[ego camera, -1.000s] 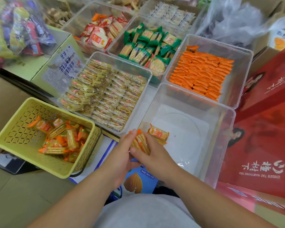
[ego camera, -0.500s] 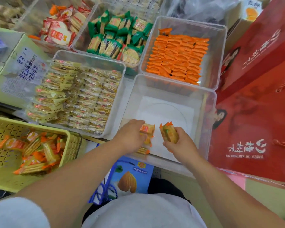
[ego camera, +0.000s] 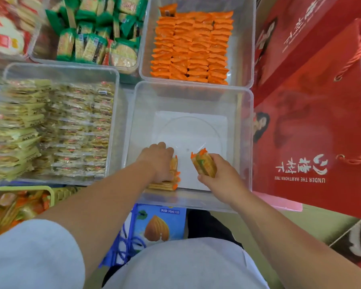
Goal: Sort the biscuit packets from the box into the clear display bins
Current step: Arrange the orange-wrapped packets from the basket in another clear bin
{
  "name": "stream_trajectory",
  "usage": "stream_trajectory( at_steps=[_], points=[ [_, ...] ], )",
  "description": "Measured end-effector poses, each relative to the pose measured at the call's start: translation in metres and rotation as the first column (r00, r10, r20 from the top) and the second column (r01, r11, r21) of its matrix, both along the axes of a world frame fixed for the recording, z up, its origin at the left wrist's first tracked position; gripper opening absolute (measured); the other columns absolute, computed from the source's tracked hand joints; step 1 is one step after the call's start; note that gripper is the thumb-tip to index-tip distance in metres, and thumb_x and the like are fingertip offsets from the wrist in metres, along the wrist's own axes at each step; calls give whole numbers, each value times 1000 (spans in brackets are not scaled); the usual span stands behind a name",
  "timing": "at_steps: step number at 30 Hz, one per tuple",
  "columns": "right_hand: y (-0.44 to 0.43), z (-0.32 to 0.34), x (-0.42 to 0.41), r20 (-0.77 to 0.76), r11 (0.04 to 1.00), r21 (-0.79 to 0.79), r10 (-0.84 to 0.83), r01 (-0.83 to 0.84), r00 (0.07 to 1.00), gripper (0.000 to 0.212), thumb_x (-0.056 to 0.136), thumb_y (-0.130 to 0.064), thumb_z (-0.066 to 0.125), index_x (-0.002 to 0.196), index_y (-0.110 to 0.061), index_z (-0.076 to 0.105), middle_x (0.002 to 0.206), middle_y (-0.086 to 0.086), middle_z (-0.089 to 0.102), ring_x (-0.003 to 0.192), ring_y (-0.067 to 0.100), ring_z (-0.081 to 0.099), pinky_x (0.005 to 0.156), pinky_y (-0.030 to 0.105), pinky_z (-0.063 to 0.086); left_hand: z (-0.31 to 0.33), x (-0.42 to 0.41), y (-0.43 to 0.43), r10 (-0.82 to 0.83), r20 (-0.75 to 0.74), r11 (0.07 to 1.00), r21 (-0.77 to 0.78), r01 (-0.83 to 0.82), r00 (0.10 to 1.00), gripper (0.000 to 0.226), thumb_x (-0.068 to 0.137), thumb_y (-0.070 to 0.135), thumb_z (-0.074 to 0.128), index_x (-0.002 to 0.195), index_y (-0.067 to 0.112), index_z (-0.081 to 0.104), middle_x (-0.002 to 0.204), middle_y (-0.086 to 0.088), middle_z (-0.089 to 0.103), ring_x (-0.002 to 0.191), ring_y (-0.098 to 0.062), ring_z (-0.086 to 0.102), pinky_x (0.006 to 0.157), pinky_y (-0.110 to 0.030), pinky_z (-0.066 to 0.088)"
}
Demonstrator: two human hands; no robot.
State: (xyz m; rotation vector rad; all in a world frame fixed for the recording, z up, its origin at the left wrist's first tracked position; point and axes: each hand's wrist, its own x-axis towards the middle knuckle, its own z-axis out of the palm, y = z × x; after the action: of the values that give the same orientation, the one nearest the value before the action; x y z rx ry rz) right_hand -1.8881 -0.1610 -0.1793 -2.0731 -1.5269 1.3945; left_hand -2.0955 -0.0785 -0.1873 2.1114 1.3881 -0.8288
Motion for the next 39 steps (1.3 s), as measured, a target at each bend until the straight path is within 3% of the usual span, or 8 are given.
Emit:
stream_trajectory(
  at_steps=[6,10,15,19,25,30,35,39],
  points=[
    [31,-2,-12,99,1000,11,9,-10,995,52,85,-39,71,132,-32,50,111,0,59,97,24,60,78,35,48,10,-17,-13,44,95,998,-54,-39,995,15,95,24,52,108,17,56,110,-6,62,94,-27,58,74,-36,44],
    [57,-11,-31,143,997,42,52,-58,988,58,87,-32,69,141,-34,46,113,1,48,107,28,53,83,35,46,8,-20,-18,43,115,999,-8,-42,992,21,95,11,53,115,18,55,90,-1,52,88,-27,61,67,-37,47],
    [67,-29,-47,235,987,-7,157,-160,959,60,90,-29,68,144,-29,44,127,7,52,117,31,49,86,37,46,2,-17,-20,102,104,995,3,-103,989,40,90,-1,51,123,17,36,78,0,46,61,-18,47,48,-32,32],
    [60,-35,-47,289,983,18,169,-182,942,54,88,-29,70,138,-24,50,123,6,55,115,29,49,80,37,46,0,-12,-19,53,88,997,55,-58,995,46,90,-2,47,129,20,39,78,1,41,68,-22,46,62,-34,36],
    [57,-36,-38,309,982,21,170,-186,936,50,86,-31,73,132,-20,56,117,7,52,111,29,51,79,34,45,-1,-17,-20,-128,-29,978,163,132,991,22,100,25,51,115,23,67,109,-4,53,106,-27,52,77,-35,30],
    [66,-34,-52,278,979,25,188,-203,942,52,85,-28,75,133,-21,55,120,7,51,114,29,49,79,34,43,13,-21,-35,-34,58,996,83,29,998,19,97,15,49,111,11,60,95,-5,49,90,-24,50,71,-34,36],
    [76,-32,-85,241,910,4,401,-414,884,59,92,-21,66,147,-23,46,134,7,53,124,32,44,95,40,45,29,-25,-49,103,127,993,-66,-95,987,21,98,12,50,110,6,65,114,-13,64,101,-29,63,83,-38,52],
    [78,-34,-100,204,806,-100,591,-584,780,60,102,-36,51,158,-27,32,158,3,41,141,33,31,111,43,36,41,-30,-58,153,198,980,-155,-123,968,25,106,21,42,109,5,61,125,-14,58,105,-29,57,88,-37,47]
  ],
)
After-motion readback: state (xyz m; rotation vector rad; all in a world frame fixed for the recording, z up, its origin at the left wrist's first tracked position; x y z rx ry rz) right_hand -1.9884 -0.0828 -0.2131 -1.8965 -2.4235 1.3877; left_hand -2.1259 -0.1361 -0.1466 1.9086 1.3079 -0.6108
